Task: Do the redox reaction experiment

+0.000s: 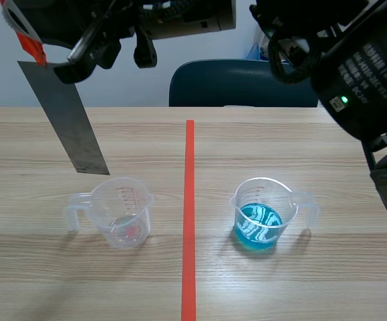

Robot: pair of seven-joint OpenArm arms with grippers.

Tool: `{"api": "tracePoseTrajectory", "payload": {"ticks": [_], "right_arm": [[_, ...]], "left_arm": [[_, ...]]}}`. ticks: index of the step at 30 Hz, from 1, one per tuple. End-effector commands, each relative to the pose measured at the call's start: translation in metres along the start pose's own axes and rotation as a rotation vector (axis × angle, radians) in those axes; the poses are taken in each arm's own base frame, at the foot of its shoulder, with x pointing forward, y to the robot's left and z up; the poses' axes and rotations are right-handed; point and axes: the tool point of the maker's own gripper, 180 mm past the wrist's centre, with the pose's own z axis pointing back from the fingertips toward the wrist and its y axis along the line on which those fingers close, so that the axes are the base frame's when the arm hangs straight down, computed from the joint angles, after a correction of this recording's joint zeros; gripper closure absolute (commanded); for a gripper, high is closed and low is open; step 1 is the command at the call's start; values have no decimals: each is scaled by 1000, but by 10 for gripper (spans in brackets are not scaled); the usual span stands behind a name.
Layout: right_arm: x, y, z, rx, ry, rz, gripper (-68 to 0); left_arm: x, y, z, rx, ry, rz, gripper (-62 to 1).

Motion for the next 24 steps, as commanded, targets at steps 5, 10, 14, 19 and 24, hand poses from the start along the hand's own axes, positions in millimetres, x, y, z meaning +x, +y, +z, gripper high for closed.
{"api": "tracePoseTrajectory", "payload": {"ticks": [5,10,14,19,24], "right_arm": [[10,-2,0,2,-26,19,-10],[10,-2,0,2,-26,19,-10],[10,-2,0,2,-26,19,-10],[10,-2,0,2,-25,19,-10],[5,-3,0,-1,-18,3,-11]], "left_arm": [[14,4,-2,10,-69,-12,-623],[14,4,-2,10,-69,-12,-623],[14,4,-2,10,-69,-12,-623],[14,4,-2,10,-69,-12,-623],[14,4,-2,10,-69,-12,-623]]}}
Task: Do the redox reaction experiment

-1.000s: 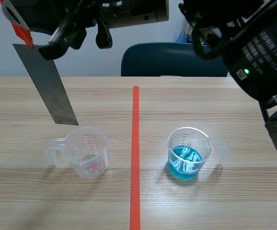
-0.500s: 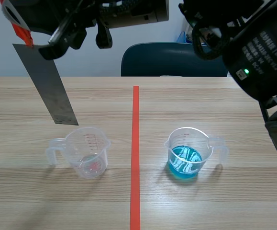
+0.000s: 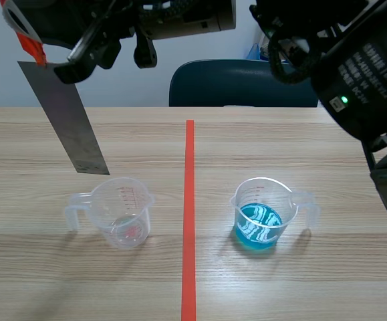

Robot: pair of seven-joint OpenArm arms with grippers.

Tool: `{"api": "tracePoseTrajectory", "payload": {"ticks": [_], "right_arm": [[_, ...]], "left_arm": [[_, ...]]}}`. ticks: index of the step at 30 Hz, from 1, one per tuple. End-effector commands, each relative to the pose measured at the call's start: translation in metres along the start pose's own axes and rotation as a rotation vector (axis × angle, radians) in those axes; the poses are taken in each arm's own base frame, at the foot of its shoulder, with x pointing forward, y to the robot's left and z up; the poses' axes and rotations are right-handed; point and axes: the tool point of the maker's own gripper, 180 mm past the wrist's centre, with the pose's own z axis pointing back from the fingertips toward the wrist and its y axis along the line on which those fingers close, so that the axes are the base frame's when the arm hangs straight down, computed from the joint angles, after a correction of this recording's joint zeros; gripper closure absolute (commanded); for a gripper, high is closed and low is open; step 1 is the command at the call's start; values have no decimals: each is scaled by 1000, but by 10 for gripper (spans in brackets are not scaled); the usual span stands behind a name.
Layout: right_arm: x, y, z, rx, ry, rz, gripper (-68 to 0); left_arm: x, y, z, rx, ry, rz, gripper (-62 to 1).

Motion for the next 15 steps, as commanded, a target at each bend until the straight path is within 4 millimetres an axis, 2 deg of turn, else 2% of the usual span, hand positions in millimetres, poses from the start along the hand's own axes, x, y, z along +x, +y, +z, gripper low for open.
{"api": "tracePoseTrajectory", "payload": {"ticks": [1,15], "right_arm": [[3,-4,0,-3,-14,-3,-10],[-31,-18,-4,-25,28,-95,-10]], "left_arm": [[14,4,-2,10,-69,-12,-623],[14,4,-2,10,-69,-12,-623]]}}
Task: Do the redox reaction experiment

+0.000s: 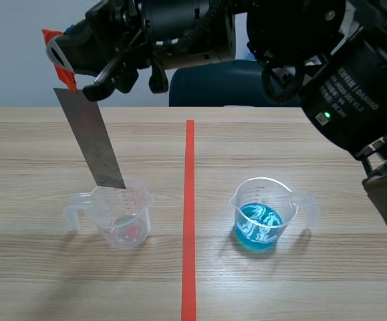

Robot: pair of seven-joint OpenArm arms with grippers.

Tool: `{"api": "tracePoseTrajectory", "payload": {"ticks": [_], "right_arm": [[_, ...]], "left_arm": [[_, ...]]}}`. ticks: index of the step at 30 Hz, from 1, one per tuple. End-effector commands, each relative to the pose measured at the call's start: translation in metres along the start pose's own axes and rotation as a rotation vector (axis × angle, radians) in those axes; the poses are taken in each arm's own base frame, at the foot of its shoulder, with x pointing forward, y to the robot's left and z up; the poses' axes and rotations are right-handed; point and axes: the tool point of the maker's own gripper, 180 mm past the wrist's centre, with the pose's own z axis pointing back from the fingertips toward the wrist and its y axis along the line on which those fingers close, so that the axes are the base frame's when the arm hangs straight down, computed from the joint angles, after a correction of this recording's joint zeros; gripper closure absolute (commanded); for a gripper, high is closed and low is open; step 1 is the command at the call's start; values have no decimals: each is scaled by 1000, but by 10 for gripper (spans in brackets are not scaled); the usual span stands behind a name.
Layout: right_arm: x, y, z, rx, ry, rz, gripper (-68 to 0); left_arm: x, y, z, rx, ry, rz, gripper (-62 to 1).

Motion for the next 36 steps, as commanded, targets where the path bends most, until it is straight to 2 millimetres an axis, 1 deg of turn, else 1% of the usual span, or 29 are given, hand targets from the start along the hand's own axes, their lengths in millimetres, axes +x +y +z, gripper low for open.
{"api": "tracePoseTrajectory", "payload": {"ticks": [1,13,26,32,36], "right_arm": [[7,2,-3,13,-22,17,-10],[-23,-2,-12,14,10,-39,-10],[-67,-9,-21,-12,55,-37,-10],[-80,-7,-25,-7,50,-14,-10],[-85,-8,-24,-10,60,-8,-10]], "left_arm": [[14,4,-2,10,-69,-12,-623],[13,4,-2,10,-69,-12,-623],[13,4,-2,10,-69,-12,-623],[13,4,-2,10,-69,-12,-623],[13,4,-2,10,-69,-12,-623]]}}
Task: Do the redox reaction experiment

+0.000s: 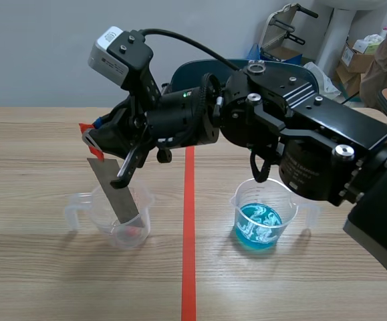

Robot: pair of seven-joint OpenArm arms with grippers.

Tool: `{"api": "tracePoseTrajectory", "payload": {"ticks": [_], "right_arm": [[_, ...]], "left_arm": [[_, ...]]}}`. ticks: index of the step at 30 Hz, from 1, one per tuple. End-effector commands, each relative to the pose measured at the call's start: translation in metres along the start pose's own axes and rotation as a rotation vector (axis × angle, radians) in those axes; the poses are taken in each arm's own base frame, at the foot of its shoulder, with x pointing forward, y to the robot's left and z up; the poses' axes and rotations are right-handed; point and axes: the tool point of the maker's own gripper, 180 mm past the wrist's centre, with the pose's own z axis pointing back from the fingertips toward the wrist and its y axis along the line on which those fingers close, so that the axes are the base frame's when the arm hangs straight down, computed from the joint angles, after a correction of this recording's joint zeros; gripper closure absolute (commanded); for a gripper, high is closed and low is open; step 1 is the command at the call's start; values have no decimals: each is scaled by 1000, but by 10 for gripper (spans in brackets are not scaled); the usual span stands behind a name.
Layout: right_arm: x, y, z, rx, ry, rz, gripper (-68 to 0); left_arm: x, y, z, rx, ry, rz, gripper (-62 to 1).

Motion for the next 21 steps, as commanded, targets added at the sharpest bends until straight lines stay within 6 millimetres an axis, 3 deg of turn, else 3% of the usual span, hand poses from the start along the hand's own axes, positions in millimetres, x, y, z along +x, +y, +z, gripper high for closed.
{"api": "tracePoseTrajectory", "payload": {"ticks": [1,21], "right_arm": [[14,-5,0,-5,-33,23,-10],[4,-4,-2,-6,29,66,-11]], "left_arm": [[13,4,-2,10,-69,-12,-623],[13,4,-2,10,-69,-12,-623]]}}
